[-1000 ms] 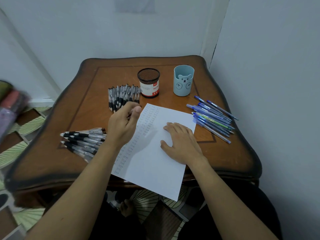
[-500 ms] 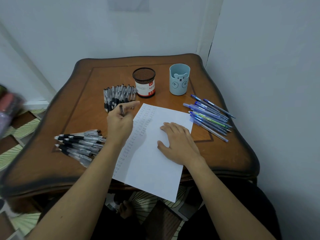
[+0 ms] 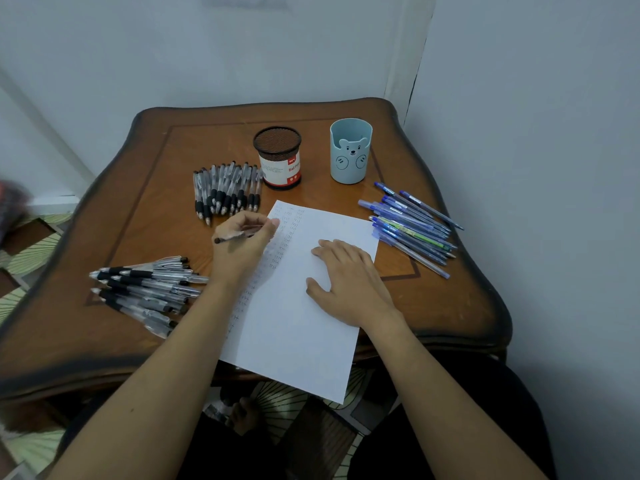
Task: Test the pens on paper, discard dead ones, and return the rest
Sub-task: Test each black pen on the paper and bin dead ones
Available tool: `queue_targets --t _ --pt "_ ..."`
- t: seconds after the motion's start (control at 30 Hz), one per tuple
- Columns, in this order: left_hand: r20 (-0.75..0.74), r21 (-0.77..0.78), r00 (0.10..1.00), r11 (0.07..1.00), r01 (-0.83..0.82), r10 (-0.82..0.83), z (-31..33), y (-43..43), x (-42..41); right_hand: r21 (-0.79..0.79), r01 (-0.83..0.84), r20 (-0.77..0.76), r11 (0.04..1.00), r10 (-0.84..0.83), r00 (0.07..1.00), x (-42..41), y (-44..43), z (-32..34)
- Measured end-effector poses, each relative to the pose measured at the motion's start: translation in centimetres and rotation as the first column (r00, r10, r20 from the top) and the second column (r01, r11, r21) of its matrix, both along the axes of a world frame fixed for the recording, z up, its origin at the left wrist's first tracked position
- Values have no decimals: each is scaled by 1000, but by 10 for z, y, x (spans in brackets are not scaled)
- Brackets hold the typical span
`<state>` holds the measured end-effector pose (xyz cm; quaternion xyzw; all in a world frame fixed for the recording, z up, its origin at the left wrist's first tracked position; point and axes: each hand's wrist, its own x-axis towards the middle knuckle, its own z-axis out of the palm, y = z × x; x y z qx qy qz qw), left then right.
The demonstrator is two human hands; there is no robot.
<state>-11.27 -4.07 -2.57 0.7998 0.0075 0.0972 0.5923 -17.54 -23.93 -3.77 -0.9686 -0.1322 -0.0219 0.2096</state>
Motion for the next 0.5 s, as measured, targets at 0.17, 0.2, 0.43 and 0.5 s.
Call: queue_targets --t 0.17,0.2,0.43,0.5 --pt "-30 8 999 1000 30 -30 -2 2 2 -3 4 5 1000 -4 1000 0 0 -1" --pt "-40 -7 998 999 40 -40 -2 2 2 -2 7 9 1000 -7 1000 0 0 -2" --pt "-49 35 999 999 6 -4 -1 -1 0 0 10 11 1000 -10 1000 0 0 -2" --pt "-54 56 998 998 -32 35 -3 1 1 8 9 7 1000 -9 1000 -1 0 -1"
